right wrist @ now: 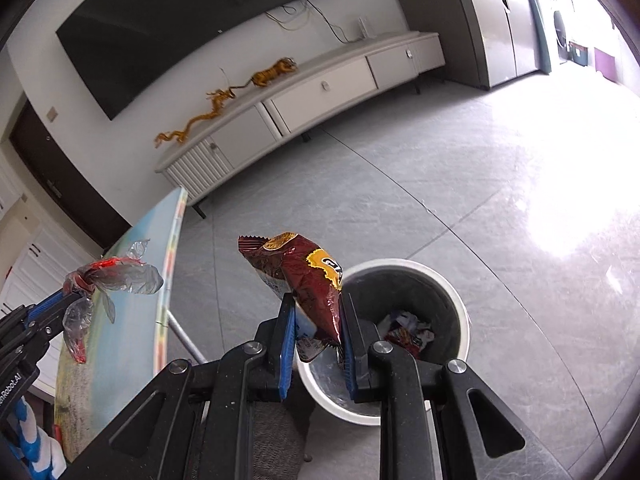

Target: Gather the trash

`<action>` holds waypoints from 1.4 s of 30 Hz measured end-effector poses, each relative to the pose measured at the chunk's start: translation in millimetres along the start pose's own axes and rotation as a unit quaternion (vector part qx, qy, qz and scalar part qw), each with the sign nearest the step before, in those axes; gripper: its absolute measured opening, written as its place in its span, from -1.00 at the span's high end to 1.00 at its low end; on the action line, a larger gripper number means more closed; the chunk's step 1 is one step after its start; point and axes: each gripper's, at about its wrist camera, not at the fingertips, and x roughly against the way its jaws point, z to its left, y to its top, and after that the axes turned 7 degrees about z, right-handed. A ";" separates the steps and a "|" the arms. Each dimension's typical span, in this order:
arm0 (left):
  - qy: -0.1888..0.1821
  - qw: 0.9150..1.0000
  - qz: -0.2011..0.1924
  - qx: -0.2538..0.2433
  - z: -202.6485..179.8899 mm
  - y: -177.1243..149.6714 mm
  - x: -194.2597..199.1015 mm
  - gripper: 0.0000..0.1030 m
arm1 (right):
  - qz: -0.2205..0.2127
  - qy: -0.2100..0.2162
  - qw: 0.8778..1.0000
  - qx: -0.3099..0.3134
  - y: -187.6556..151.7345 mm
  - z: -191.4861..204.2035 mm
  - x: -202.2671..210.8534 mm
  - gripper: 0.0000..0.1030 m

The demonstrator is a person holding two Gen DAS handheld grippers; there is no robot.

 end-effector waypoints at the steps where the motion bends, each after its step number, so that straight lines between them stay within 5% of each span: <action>1: -0.006 1.000 0.006 0.000 -0.3 0.2 -6.4 0.70 | 0.004 -0.004 1.000 -0.002 0.5 -1.9 -4.4 0.63; 16: -0.112 0.988 0.101 0.016 -23.9 26.9 -110.3 0.65 | 0.078 -0.082 0.993 -0.036 2.5 -39.9 -79.8 0.55; 21: -0.150 0.981 0.120 0.036 -21.5 34.0 -131.9 0.51 | 0.087 -0.101 0.990 -0.052 2.4 -48.9 -92.4 0.02; 24: -0.165 0.978 0.122 0.044 -21.4 35.2 -137.4 0.17 | 0.087 -0.111 0.988 -0.060 -0.5 -50.5 -90.3 -0.05; 27: -0.177 0.976 0.120 0.049 -22.6 37.0 -136.5 0.16 | 0.081 -0.120 0.988 -0.061 -3.4 -49.8 -82.4 -0.10; 35: -0.179 0.978 0.090 0.065 -13.4 31.9 -105.2 -0.04 | 0.046 -0.130 0.989 -0.045 -5.1 -29.0 -48.8 -0.18; 42: -0.101 0.992 0.019 0.079 6.7 19.6 -45.6 -0.44 | 0.006 -0.111 0.994 -0.006 -11.8 21.6 -12.5 -0.28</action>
